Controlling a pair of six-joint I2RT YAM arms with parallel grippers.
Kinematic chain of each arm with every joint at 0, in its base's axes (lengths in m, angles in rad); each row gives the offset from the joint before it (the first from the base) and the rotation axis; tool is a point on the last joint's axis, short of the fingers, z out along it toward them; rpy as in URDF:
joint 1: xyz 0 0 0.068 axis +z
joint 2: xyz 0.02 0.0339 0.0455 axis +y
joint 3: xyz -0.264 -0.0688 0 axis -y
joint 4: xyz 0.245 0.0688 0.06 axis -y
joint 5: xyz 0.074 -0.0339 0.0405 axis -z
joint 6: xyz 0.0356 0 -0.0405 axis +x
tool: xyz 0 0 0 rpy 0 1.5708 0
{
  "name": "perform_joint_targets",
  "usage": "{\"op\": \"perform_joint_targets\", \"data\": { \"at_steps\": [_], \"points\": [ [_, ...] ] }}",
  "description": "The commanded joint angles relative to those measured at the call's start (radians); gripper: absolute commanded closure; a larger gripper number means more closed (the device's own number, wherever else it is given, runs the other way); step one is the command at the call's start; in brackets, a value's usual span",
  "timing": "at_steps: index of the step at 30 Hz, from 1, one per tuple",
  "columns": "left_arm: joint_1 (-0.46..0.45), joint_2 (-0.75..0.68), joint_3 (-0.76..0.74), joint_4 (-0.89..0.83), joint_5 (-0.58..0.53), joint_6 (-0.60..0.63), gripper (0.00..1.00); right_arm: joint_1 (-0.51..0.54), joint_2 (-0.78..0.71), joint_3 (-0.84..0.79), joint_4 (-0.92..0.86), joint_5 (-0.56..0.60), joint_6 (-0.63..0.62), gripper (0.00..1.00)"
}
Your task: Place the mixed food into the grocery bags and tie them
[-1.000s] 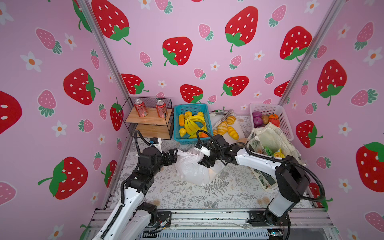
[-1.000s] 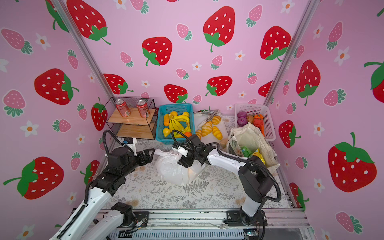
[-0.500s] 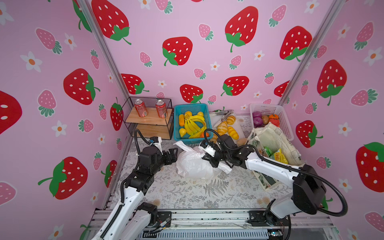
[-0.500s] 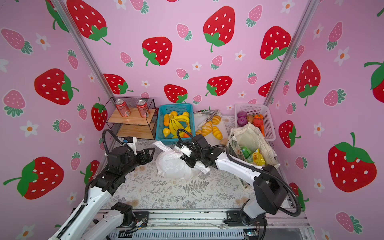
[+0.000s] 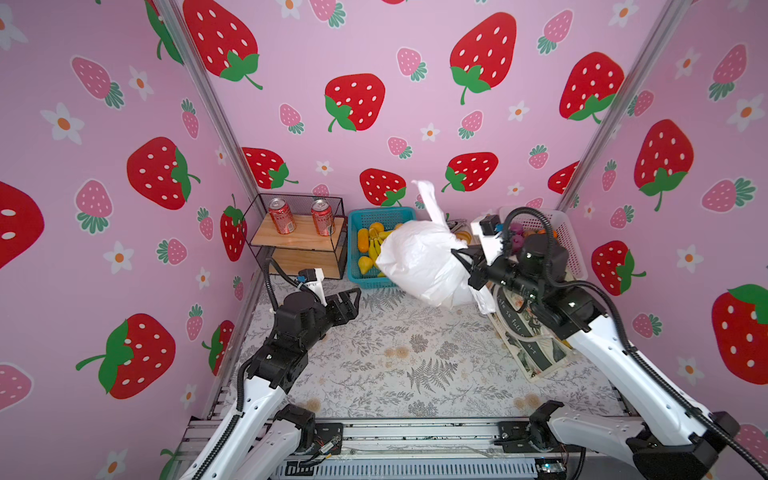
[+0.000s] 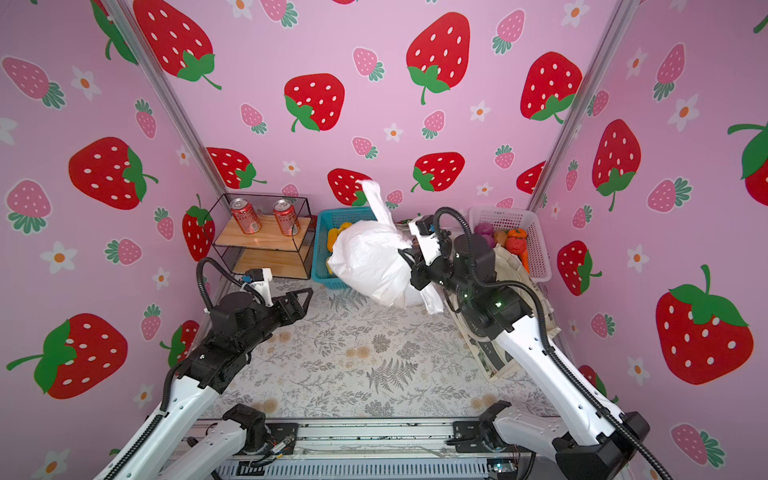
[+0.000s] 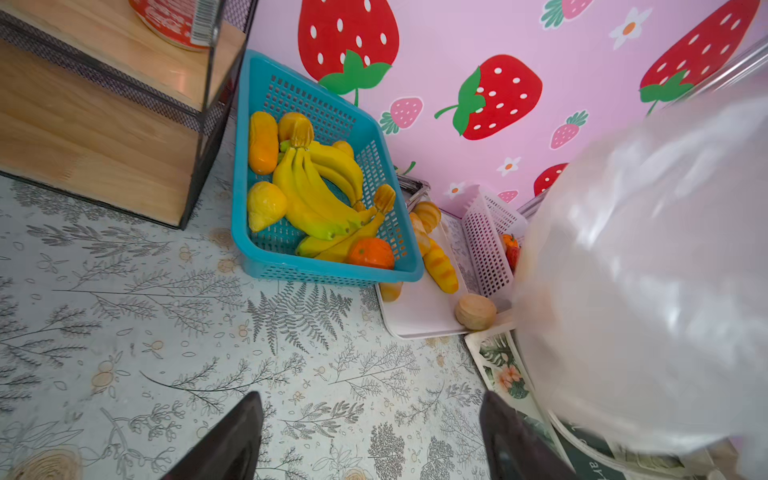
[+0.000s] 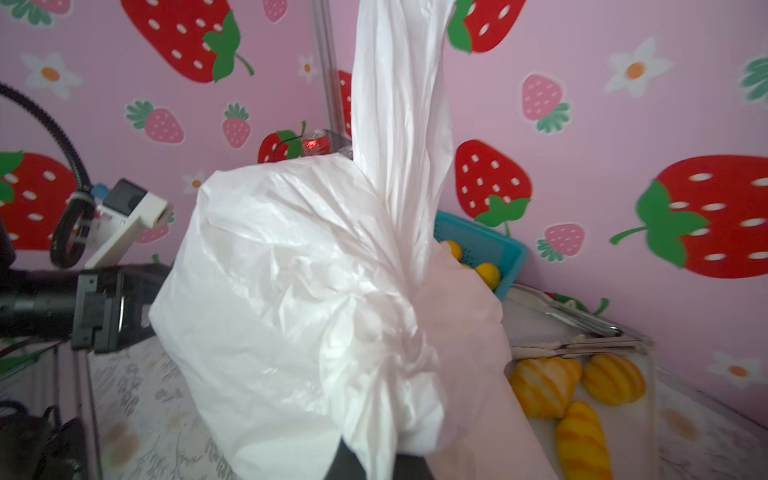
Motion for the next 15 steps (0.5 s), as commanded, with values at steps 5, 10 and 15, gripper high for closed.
{"op": "perform_joint_targets", "data": {
  "at_steps": [5, 10, 15],
  "points": [
    [-0.248, 0.166, 0.046, 0.208, -0.112, 0.014, 0.20, -0.012, -0.087, 0.181, -0.154, 0.424, 0.024, 1.00],
    [-0.422, 0.370, 0.108, 0.395, -0.111, 0.199, 0.22, -0.012, -0.106, 0.253, -0.264, 0.653, -0.021, 1.00],
    [-0.517, 0.601, 0.260, 0.442, -0.041, 0.382, 0.22, -0.014, -0.119, 0.252, -0.320, 0.853, -0.070, 1.00]
  ]
}}
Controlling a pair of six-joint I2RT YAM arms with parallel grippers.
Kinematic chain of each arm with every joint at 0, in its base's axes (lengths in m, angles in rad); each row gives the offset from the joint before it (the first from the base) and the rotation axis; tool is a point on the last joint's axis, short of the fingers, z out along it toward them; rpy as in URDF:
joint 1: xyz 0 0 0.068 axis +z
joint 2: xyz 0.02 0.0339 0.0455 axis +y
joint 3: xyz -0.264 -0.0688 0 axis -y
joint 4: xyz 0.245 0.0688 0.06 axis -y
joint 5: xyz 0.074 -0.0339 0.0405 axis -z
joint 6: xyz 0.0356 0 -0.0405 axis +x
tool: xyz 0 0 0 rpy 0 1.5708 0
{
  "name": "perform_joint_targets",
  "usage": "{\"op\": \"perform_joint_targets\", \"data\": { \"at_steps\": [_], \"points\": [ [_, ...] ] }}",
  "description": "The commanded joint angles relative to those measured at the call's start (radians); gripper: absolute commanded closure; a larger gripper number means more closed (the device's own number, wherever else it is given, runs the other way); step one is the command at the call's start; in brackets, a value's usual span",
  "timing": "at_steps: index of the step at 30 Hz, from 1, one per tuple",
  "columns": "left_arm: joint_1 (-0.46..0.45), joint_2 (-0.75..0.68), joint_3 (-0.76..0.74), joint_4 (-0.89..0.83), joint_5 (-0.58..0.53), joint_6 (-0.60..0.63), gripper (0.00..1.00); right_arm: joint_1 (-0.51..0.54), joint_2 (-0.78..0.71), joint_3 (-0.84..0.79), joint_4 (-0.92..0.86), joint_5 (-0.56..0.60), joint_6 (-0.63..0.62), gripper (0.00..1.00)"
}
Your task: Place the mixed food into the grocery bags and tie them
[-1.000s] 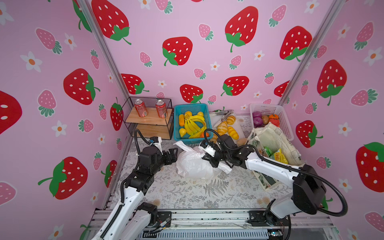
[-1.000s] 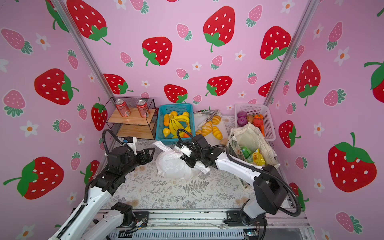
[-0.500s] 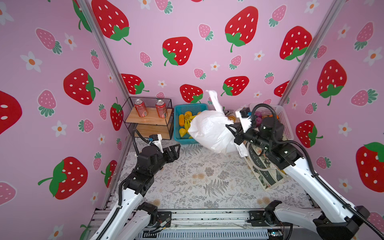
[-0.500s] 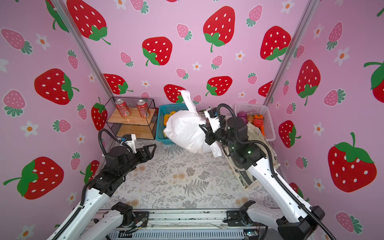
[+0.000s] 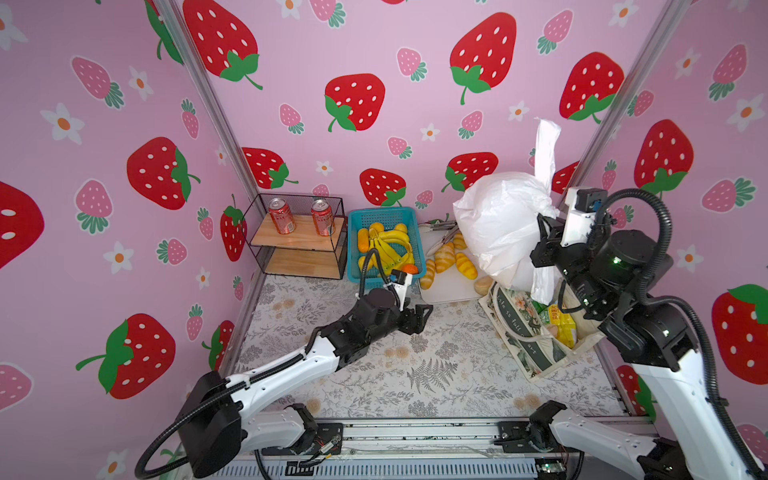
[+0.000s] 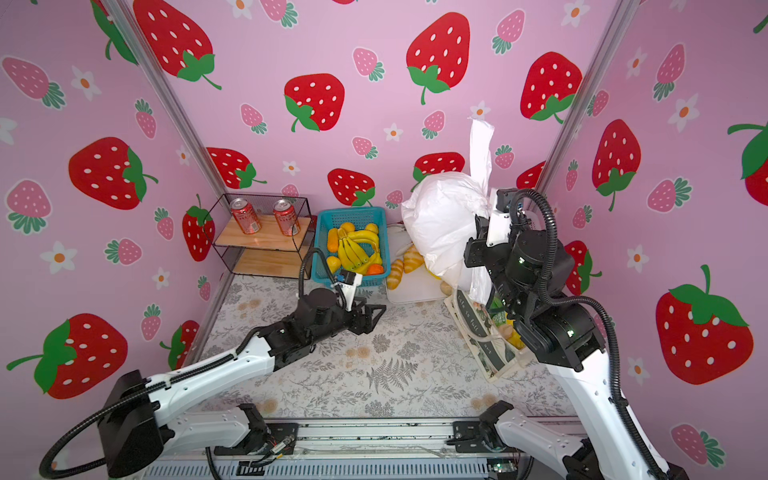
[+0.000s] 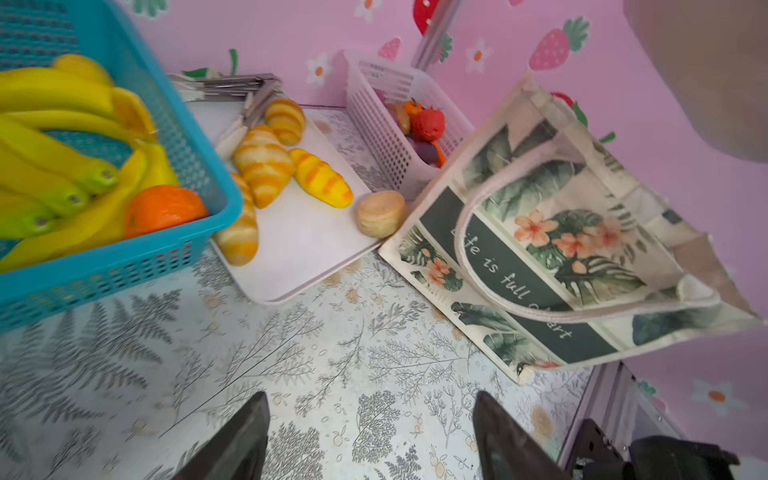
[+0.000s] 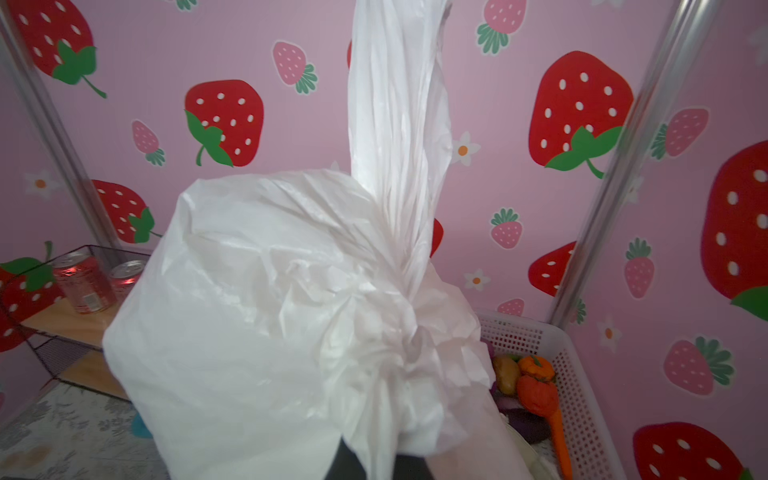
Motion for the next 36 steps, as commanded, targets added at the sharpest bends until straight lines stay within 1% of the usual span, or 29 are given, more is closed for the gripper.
{"op": "perform_joint_targets", "data": {
  "at_steps": [1, 5, 9, 12, 14, 16, 18, 19, 21, 22, 24, 26, 27, 29, 31, 34, 36],
  "points": [
    [-0.042, 0.115, 0.120, 0.115, 0.045, 0.161, 0.23, -0.007, -0.020, 0.006, -0.049, 0.223, -0.051, 1.00],
    [-0.072, 0.230, 0.205, 0.153, 0.071, 0.165, 0.25, -0.014, -0.028, 0.001, -0.065, 0.274, -0.068, 1.00],
    [-0.101, 0.267, 0.247, 0.159, 0.093, 0.174, 0.26, -0.025, -0.027, 0.006, -0.120, 0.296, -0.070, 1.00],
    [-0.127, 0.271, 0.275, 0.126, 0.094, 0.199, 0.26, -0.040, -0.020, 0.002, -0.154, 0.273, -0.063, 1.00],
    [-0.139, 0.263, 0.281, 0.101, 0.073, 0.201, 0.26, -0.049, 0.001, 0.005, -0.178, 0.190, -0.046, 1.00],
    [-0.139, 0.245, 0.275, 0.085, 0.049, 0.176, 0.26, -0.052, 0.016, 0.009, -0.184, 0.111, -0.026, 1.00],
    [-0.139, 0.220, 0.252, 0.089, 0.037, 0.179, 0.25, -0.052, 0.027, 0.022, -0.179, 0.054, -0.022, 1.00],
    [-0.139, 0.207, 0.238, 0.093, 0.027, 0.180, 0.26, -0.052, 0.031, 0.036, -0.174, -0.001, -0.023, 1.00],
    [-0.139, 0.174, 0.211, 0.085, -0.020, 0.168, 0.25, -0.052, 0.041, 0.076, -0.159, -0.133, -0.006, 1.00],
    [-0.136, 0.151, 0.193, 0.080, -0.047, 0.162, 0.25, -0.052, 0.049, 0.098, -0.148, -0.224, 0.009, 1.00],
    [-0.128, 0.103, 0.161, 0.051, -0.127, 0.142, 0.25, -0.052, 0.080, 0.140, -0.136, -0.363, 0.039, 1.00],
    [-0.106, 0.045, 0.127, -0.009, -0.226, 0.095, 0.24, -0.050, 0.118, 0.161, -0.125, -0.508, 0.071, 1.00],
    [-0.090, 0.015, 0.115, -0.047, -0.269, 0.063, 0.24, -0.049, 0.134, 0.154, -0.114, -0.555, 0.088, 1.00],
    [-0.025, -0.058, 0.084, -0.162, -0.346, -0.044, 0.23, -0.037, 0.163, 0.101, -0.069, -0.643, 0.123, 1.00],
    [0.051, -0.149, 0.041, -0.263, -0.375, -0.127, 0.23, -0.012, 0.186, 0.035, -0.018, -0.683, 0.146, 1.00],
    [0.158, -0.321, -0.044, -0.360, -0.415, -0.171, 0.22, 0.053, 0.231, -0.078, 0.055, -0.708, 0.154, 1.00],
    [0.226, -0.431, -0.067, -0.445, -0.442, -0.179, 0.21, 0.091, 0.270, -0.137, 0.102, -0.745, 0.141, 1.00]
  ]
}}
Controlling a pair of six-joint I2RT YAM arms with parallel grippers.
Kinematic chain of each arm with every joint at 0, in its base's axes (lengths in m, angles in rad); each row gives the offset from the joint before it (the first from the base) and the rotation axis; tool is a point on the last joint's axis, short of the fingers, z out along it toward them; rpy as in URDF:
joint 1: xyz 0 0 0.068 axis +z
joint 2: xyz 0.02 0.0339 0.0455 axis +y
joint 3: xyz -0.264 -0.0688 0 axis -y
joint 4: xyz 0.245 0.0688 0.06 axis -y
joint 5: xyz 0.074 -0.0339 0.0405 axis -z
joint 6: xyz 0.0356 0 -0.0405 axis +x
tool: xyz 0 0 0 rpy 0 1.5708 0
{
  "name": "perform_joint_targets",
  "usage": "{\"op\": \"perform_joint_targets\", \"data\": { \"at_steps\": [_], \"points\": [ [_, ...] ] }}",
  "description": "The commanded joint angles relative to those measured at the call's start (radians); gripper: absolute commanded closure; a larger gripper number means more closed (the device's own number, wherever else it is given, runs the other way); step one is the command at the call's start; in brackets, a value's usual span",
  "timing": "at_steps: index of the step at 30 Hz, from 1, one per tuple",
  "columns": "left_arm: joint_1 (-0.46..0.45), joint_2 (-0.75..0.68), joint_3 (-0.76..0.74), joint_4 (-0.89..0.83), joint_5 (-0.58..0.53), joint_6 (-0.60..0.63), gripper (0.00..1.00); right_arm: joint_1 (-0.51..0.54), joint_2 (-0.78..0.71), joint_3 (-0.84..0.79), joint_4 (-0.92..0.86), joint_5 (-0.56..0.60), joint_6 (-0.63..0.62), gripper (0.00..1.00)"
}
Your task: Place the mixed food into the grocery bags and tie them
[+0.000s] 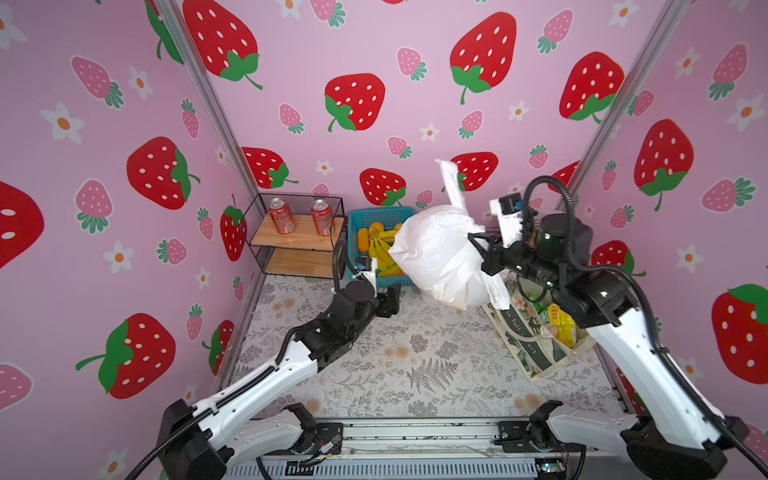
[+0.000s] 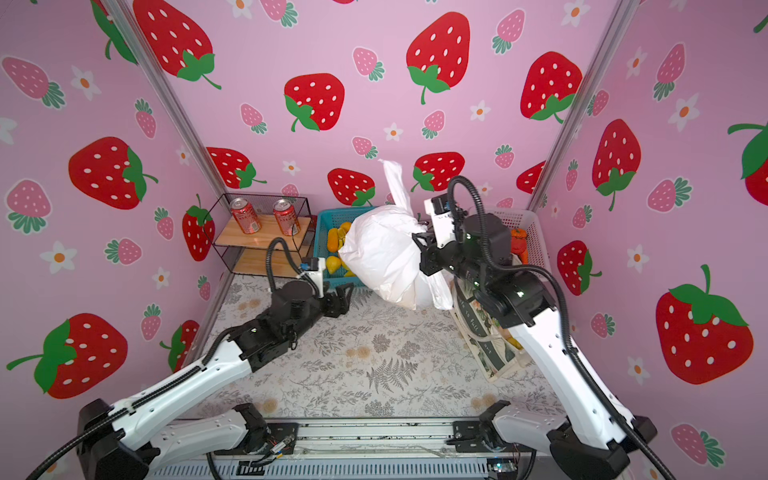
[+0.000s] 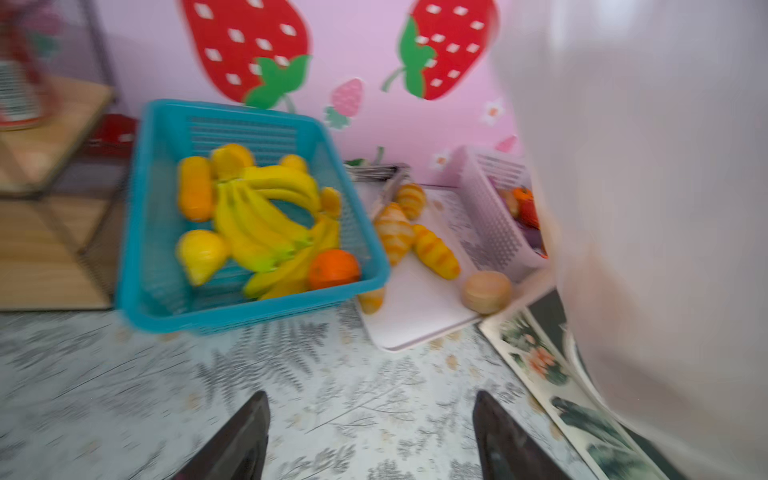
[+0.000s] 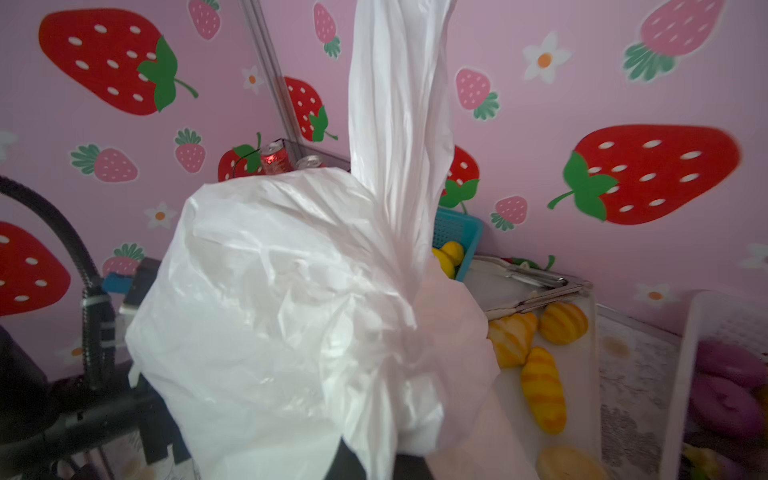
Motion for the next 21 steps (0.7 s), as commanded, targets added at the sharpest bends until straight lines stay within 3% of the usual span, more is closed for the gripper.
{"op": "perform_joint_targets", "data": {
  "at_steps": [1, 5, 9, 15, 21],
  "points": [
    [0.087, -0.165, -0.023, -0.213, -0.104, -0.081, 0.21, 0.061, 0.074, -0.093, 0.116, -0.145, 0.004, 1.00],
    [0.190, -0.323, 0.000, -0.340, -0.104, -0.028, 0.20, 0.143, 0.186, -0.180, 0.220, -0.280, -0.067, 1.00],
    [0.203, -0.375, 0.025, -0.347, -0.017, 0.084, 0.20, 0.176, 0.300, -0.204, 0.238, -0.328, -0.109, 1.00],
    [0.202, -0.349, 0.048, -0.321, 0.232, 0.231, 0.20, 0.173, 0.330, -0.227, 0.197, -0.307, -0.139, 0.66],
    [0.199, -0.261, 0.098, -0.358, 0.519, 0.473, 0.22, 0.126, 0.186, -0.241, 0.118, -0.250, -0.160, 0.51]
  ]
}}
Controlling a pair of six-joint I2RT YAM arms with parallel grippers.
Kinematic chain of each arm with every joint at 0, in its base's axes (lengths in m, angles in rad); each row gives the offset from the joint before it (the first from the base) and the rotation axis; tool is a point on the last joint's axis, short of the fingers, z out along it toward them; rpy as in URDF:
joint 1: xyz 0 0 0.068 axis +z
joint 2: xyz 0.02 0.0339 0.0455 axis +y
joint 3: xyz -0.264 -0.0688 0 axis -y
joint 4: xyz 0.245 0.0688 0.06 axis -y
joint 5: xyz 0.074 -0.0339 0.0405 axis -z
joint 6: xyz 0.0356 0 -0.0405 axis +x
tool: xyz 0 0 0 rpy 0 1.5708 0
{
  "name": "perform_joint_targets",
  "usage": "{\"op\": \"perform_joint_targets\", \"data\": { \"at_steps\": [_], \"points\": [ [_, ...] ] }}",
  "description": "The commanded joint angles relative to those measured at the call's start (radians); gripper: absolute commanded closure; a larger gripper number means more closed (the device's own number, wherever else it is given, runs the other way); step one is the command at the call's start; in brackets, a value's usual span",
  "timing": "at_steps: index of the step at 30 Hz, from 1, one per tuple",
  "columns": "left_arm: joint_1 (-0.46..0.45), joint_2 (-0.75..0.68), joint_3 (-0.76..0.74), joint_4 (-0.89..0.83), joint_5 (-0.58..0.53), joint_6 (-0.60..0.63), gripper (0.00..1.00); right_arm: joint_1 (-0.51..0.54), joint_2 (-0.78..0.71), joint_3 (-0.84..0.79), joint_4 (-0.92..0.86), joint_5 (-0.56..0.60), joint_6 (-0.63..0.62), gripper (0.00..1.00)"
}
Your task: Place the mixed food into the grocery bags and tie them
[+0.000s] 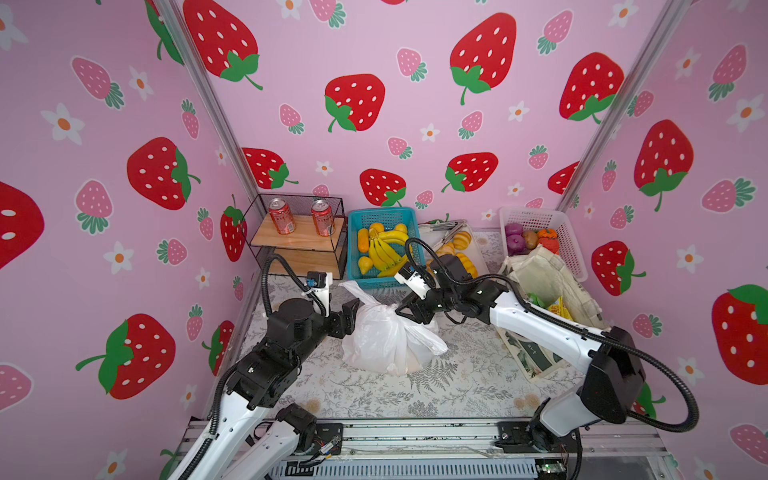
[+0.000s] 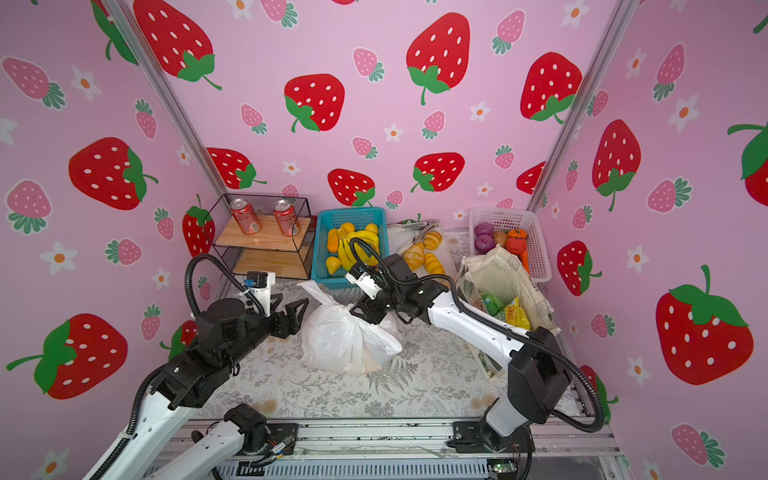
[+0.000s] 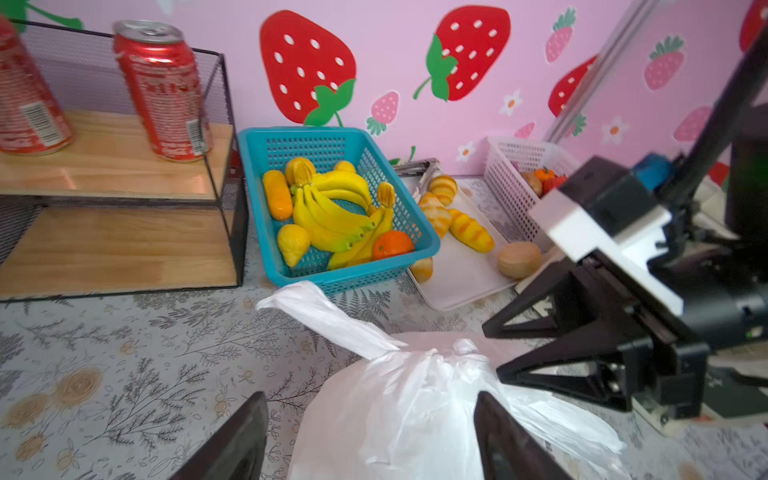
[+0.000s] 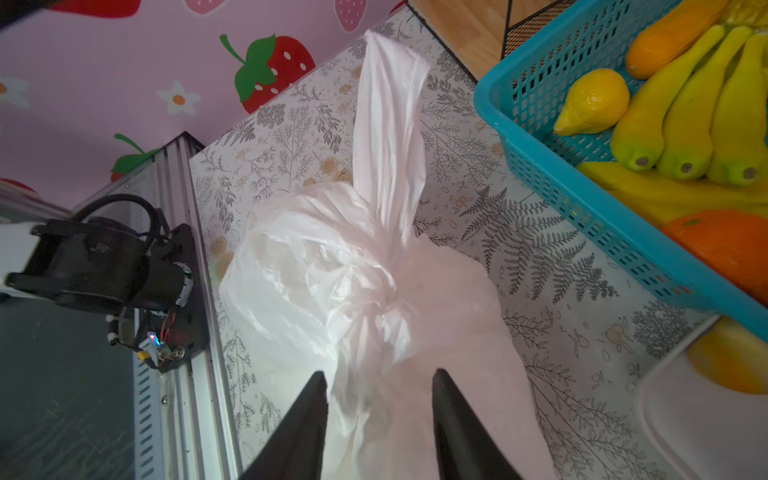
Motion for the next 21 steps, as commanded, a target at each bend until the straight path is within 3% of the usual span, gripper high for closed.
{"op": "perform_joint_targets", "data": {
  "at_steps": [1, 7, 13, 16, 21],
  "points": [
    [-0.003, 0.039, 0.059, -0.026, 0.263, 0.228, 0.22, -0.052, -0.146, -0.012, -0.051, 0.050, -0.023, 0.49],
    [-0.029, 0.241, 0.174, -0.197, 0.359, 0.588, 0.15, -0.196, -0.363, -0.025, -0.149, 0.232, 0.022, 0.20],
    [-0.133, 0.475, 0.275, -0.292, 0.255, 0.856, 0.06, -0.283, -0.476, -0.006, -0.333, 0.524, 0.029, 0.07],
    [-0.151, 0.575, 0.316, -0.317, 0.283, 0.899, 0.07, -0.317, -0.517, -0.006, -0.409, 0.632, 0.037, 0.03],
    [-0.153, 0.693, 0.329, -0.286, 0.224, 0.917, 0.20, -0.374, -0.572, -0.093, -0.442, 0.707, 0.077, 0.00]
  ]
}}
